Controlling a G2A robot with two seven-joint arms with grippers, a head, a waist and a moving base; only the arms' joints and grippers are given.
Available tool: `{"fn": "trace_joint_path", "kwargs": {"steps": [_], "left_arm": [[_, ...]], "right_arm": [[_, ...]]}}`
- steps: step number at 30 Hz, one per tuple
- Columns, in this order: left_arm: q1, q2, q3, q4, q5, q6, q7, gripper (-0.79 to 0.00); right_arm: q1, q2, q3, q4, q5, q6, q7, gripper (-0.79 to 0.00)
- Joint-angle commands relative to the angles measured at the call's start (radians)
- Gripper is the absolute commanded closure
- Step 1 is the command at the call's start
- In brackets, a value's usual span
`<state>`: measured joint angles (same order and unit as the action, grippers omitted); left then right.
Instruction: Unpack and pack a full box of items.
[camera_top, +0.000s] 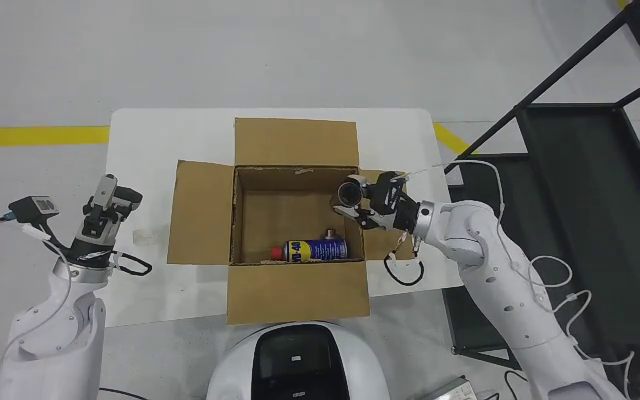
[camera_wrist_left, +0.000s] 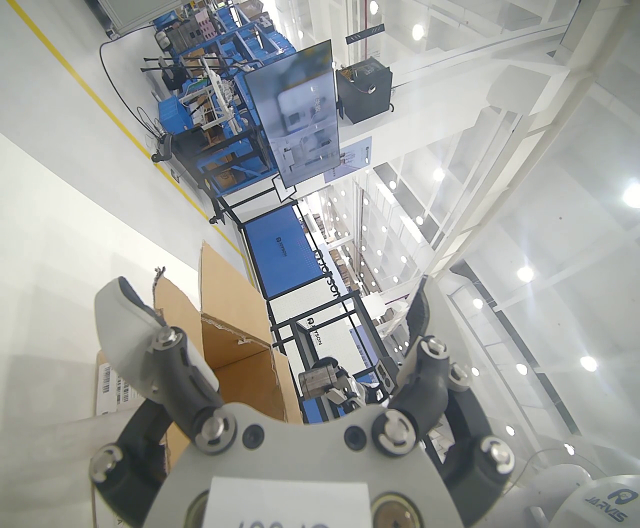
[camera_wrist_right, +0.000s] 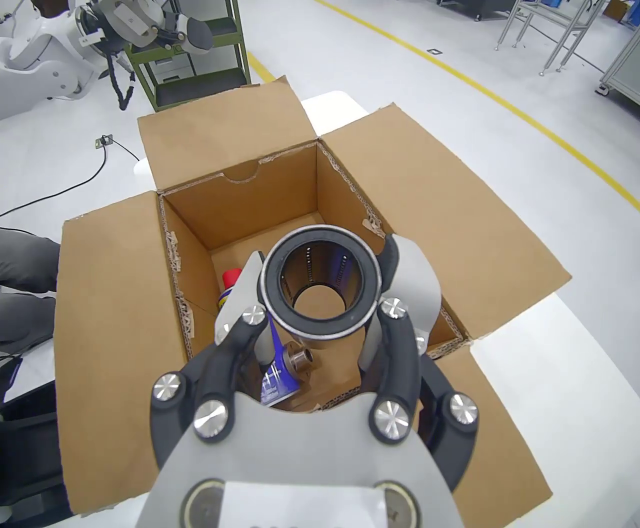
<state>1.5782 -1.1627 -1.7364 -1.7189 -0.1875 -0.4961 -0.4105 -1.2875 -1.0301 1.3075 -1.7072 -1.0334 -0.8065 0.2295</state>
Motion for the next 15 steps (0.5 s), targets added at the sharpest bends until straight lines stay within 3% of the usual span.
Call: {"fn": "trace_joint_path", "kwargs": {"steps": [1,10,15], "left_arm": [[0.000,0.000,0.000,0.000,0.000,0.000,0.000,-0.785],[0.000,0.000,0.000,0.000,0.000,0.000,0.000,-0.785],[0.000,0.000,0.000,0.000,0.000,0.000,0.000,-0.785]], "right_arm": [[0.000,0.000,0.000,0.000,0.000,0.000,0.000,0.000],[0.014,-0.002,-0.016,-0.005,-0.026,0.018,0.021,0.000],[0.160,-0.024,-0.142,0.068,-0.014,-0.021,0.076,0.000]]}}
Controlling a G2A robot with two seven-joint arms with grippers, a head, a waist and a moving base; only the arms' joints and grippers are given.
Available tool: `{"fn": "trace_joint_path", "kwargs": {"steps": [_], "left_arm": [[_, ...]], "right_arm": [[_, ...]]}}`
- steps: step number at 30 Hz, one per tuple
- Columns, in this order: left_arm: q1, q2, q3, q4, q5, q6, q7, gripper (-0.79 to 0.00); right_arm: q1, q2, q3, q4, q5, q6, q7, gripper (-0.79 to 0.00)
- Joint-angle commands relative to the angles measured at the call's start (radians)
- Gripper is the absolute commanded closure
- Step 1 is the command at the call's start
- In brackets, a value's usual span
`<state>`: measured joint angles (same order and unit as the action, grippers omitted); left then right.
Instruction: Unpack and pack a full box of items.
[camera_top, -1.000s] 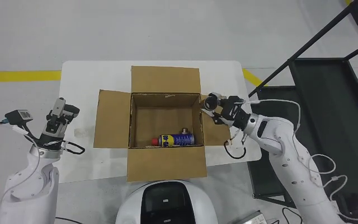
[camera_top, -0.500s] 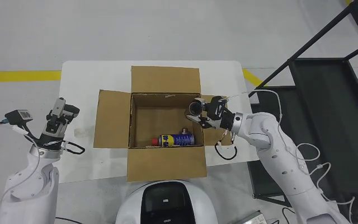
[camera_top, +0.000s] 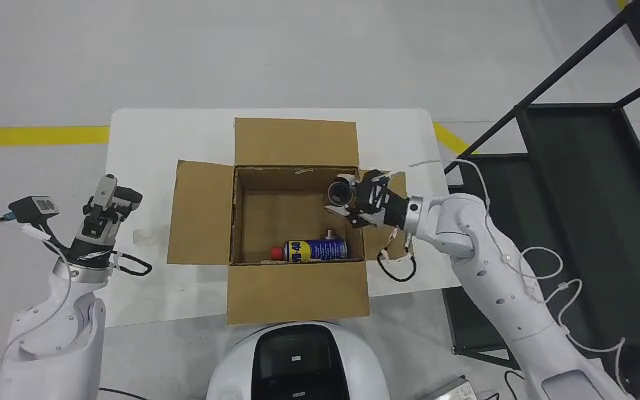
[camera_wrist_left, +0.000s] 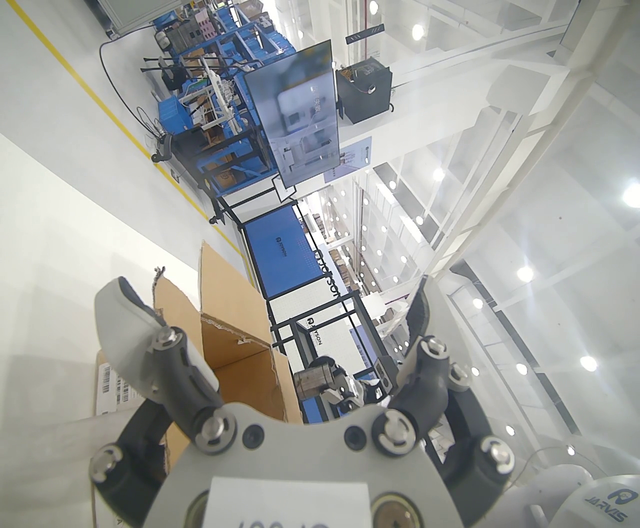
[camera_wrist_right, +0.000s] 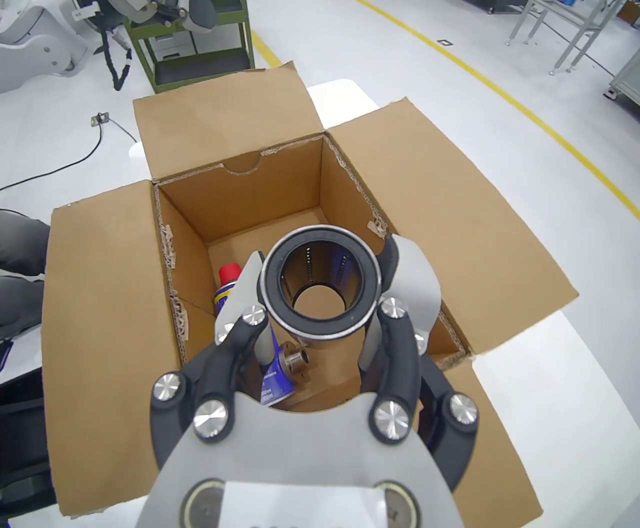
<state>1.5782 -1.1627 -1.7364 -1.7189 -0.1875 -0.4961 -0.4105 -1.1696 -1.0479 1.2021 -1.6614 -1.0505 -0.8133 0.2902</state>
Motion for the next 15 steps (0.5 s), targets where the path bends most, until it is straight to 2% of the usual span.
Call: {"fn": "trace_joint_path", "kwargs": {"steps": [1,8,15], "left_arm": [[0.000,0.000,0.000,0.000,0.000,0.000,0.000,-0.785],[0.000,0.000,0.000,0.000,0.000,0.000,0.000,-0.785],[0.000,0.000,0.000,0.000,0.000,0.000,0.000,-0.785]], "right_arm": [[0.085,-0.014,-0.076,0.049,0.006,-0.028,0.034,0.000],[0.369,-0.103,-0.366,0.287,0.029,-0.055,0.091,0.000],[0.537,-0.209,-0.580,0.532,-0.006,-0.032,0.051,0.000]]}}
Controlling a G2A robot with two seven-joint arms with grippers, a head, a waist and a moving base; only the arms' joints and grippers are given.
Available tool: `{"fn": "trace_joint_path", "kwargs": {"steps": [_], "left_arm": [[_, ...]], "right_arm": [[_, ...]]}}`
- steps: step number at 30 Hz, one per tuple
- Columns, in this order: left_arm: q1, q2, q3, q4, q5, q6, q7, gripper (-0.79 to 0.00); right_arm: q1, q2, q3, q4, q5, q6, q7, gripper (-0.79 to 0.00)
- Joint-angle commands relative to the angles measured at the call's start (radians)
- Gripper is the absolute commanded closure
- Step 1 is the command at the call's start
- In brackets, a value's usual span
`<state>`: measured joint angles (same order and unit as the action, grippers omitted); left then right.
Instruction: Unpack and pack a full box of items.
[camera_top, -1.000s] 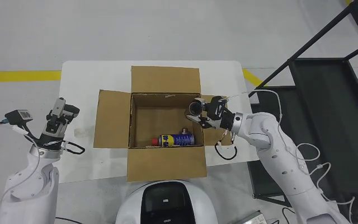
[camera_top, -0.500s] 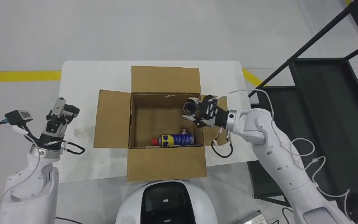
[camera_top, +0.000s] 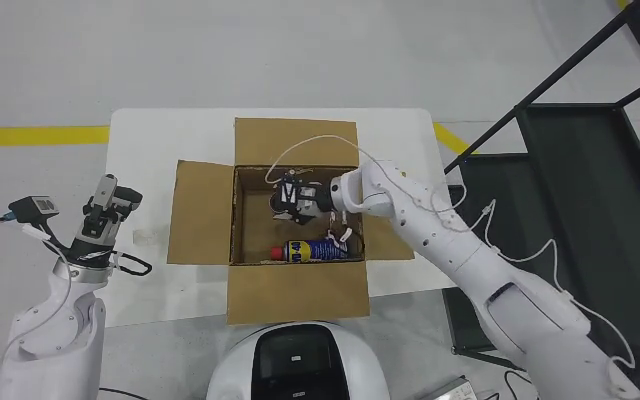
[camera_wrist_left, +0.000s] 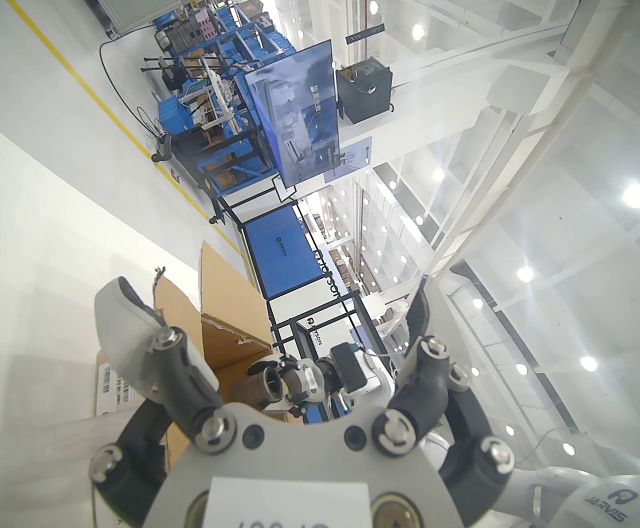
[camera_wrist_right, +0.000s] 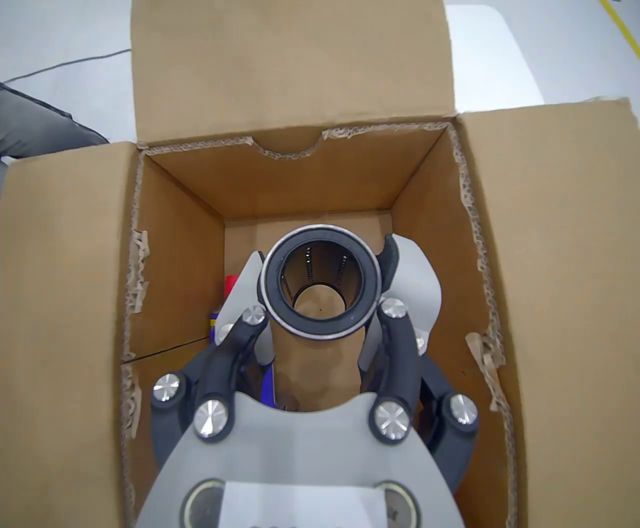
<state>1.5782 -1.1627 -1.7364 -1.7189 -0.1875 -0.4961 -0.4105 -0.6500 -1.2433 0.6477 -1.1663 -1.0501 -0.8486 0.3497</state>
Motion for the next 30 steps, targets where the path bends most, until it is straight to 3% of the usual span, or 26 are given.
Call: {"fn": "trace_joint_path", "kwargs": {"steps": [1,16,19,20,21,22,30], "left_arm": [[0.000,0.000,0.000,0.000,0.000,0.000,0.000,-0.785],[0.000,0.000,0.000,0.000,0.000,0.000,0.000,-0.785],[0.000,0.000,0.000,0.000,0.000,0.000,0.000,-0.785],[0.000,0.000,0.000,0.000,0.000,0.000,0.000,-0.785],[0.000,0.000,0.000,0.000,0.000,0.000,0.000,-0.785],[0.000,0.000,0.000,0.000,0.000,0.000,0.000,-0.785],[-0.003,0.001,-0.005,0.003,0.035,0.027,0.006,-0.785]], "right_arm": [[0.034,-0.028,-0.049,0.068,-0.017,0.006,-0.017,0.000],[0.139,-0.175,-0.195,0.448,-0.093,0.009,-0.201,0.000],[0.149,-0.194,-0.206,0.491,-0.107,0.006,-0.225,-0.317],[0.152,-0.199,-0.207,0.504,-0.110,0.005,-0.233,-0.529],[0.155,-0.203,-0.208,0.519,-0.113,0.010,-0.235,-0.690],[0.157,-0.207,-0.209,0.529,-0.116,0.011,-0.237,-0.785],[0.160,-0.208,-0.192,0.557,-0.139,-0.017,-0.313,-0.785]]}}
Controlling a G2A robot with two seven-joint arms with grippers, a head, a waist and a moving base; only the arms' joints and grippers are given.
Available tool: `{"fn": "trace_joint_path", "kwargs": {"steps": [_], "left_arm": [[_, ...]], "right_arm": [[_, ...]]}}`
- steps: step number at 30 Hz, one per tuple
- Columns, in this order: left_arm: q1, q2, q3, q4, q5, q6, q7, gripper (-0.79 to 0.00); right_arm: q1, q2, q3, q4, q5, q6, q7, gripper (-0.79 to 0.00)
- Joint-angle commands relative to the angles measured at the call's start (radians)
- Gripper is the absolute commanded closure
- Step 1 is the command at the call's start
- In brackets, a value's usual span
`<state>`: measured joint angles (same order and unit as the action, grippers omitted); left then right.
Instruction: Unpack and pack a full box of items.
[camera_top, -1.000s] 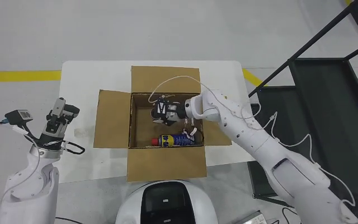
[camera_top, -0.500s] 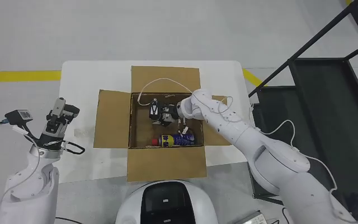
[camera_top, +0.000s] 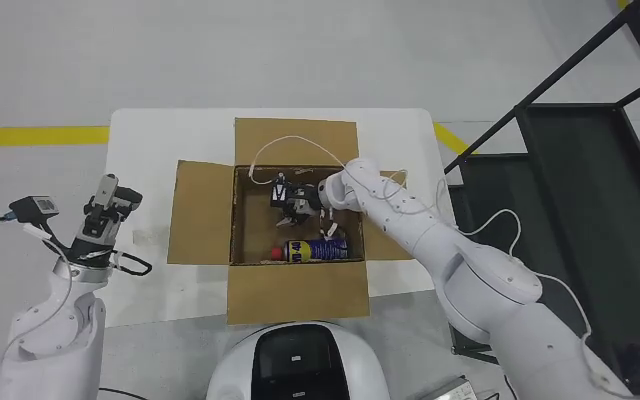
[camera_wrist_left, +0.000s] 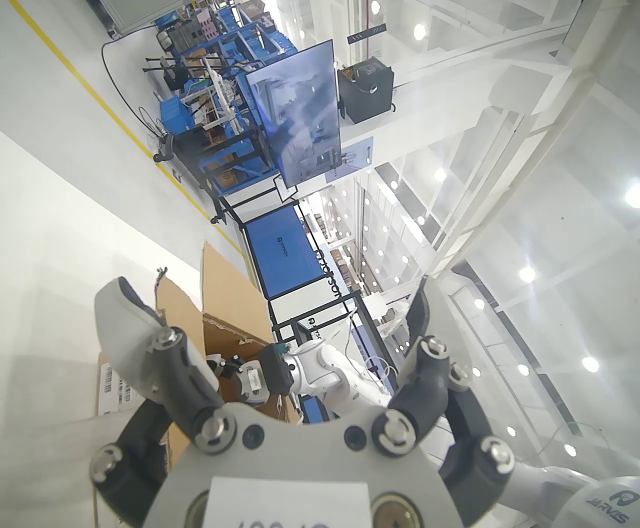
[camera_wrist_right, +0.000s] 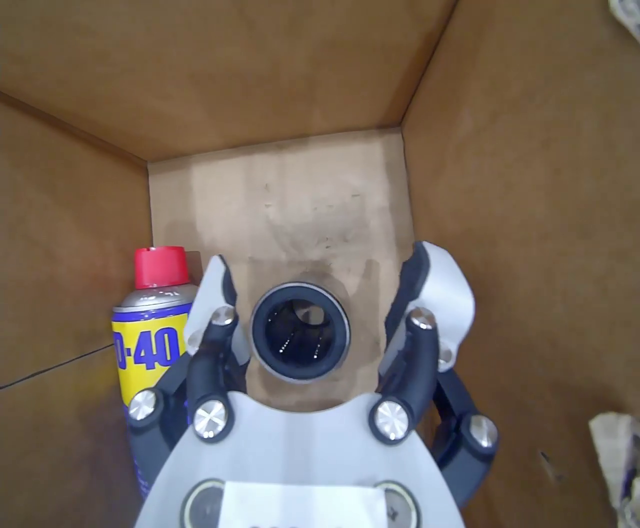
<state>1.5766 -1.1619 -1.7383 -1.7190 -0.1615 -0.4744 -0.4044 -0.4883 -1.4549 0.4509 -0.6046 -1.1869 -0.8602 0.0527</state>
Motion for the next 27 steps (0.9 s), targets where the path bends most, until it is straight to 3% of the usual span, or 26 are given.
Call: {"fn": "trace_joint_path", "kwargs": {"steps": [1,6,11,14,21,24,27], "left_arm": [[-0.004,0.001,-0.005,0.008,0.015,0.009,0.000,-0.785],[-0.020,0.007,-0.026,0.050,0.092,0.028,-0.004,-0.785],[-0.036,0.012,-0.032,0.091,0.148,0.033,-0.033,-0.785],[-0.042,0.014,-0.029,0.113,0.153,0.032,-0.050,-0.785],[-0.066,0.017,0.029,0.161,0.145,0.021,-0.156,-0.785],[-0.073,0.022,0.048,0.177,0.103,0.000,-0.254,-0.785],[-0.086,0.025,0.060,0.200,0.117,0.001,-0.291,-0.785]], "right_arm": [[-0.004,0.008,0.012,-0.011,-0.005,-0.012,-0.034,-0.785],[-0.029,0.053,0.060,-0.106,-0.041,-0.037,-0.114,-0.785],[-0.114,0.135,0.172,-0.305,-0.026,-0.111,-0.168,-0.785],[-0.195,0.193,0.267,-0.455,-0.010,-0.129,-0.098,-0.785],[-0.499,0.316,0.568,-0.921,0.133,-0.037,0.198,-0.785],[-0.629,0.350,0.683,-1.079,0.232,-0.018,0.290,-0.785],[-0.652,0.357,0.706,-1.107,0.245,-0.012,0.313,-0.785]]}}
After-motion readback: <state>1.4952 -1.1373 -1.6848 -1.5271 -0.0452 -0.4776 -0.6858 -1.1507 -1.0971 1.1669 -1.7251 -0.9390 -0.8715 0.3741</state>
